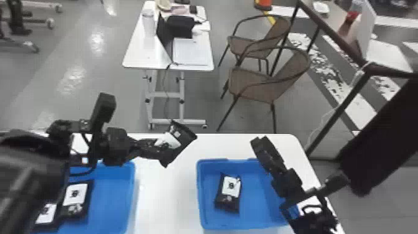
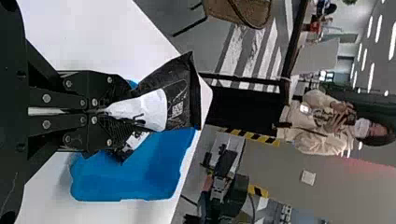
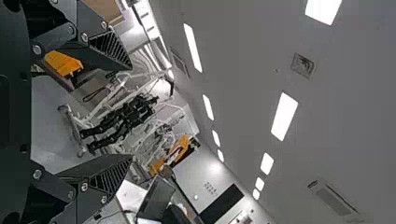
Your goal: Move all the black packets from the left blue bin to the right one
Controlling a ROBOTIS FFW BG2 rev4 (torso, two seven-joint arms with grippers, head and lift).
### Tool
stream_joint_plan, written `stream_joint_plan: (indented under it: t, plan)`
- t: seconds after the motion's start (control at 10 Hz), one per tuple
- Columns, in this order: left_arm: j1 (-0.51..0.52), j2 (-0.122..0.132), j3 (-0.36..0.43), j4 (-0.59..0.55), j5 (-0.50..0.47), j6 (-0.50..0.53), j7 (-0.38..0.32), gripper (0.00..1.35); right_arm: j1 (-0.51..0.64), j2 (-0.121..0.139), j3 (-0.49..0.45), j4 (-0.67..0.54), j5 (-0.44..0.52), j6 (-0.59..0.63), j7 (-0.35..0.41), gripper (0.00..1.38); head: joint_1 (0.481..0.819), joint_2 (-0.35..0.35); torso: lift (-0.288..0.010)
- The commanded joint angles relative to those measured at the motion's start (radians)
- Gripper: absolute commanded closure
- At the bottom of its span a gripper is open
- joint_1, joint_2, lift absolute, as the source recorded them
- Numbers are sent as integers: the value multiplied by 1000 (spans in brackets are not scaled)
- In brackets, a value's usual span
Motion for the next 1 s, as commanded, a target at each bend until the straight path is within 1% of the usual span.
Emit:
stream_joint_plan:
  t: [0.0,0.1,0.2,0.3,0.5,0.9]
  plan:
    - [-72,-49,-60,123,-19,-118,3,1139,-31,1,38,-5,3,-1,0,381,695,-172,0]
    - [-112,-99,-83,183,-62,-172,6,1139,-42,1,60,0,3,-6,0,381,695,-177,0]
    - [-146,-133,-112,231,-78,-202,6,1139,-51,1,75,13,0,-11,0,381,695,-191,0]
    - [-173,-153,-153,269,-85,-219,8,1139,-54,1,84,21,-1,-12,-2,381,695,-209,0]
    - [-200,-167,-210,324,-71,-241,28,1139,-57,1,110,10,-4,-14,-3,383,695,-242,0]
    - [-219,-194,-236,346,-42,-253,46,1139,-68,1,178,27,-7,-14,-11,372,695,-248,0]
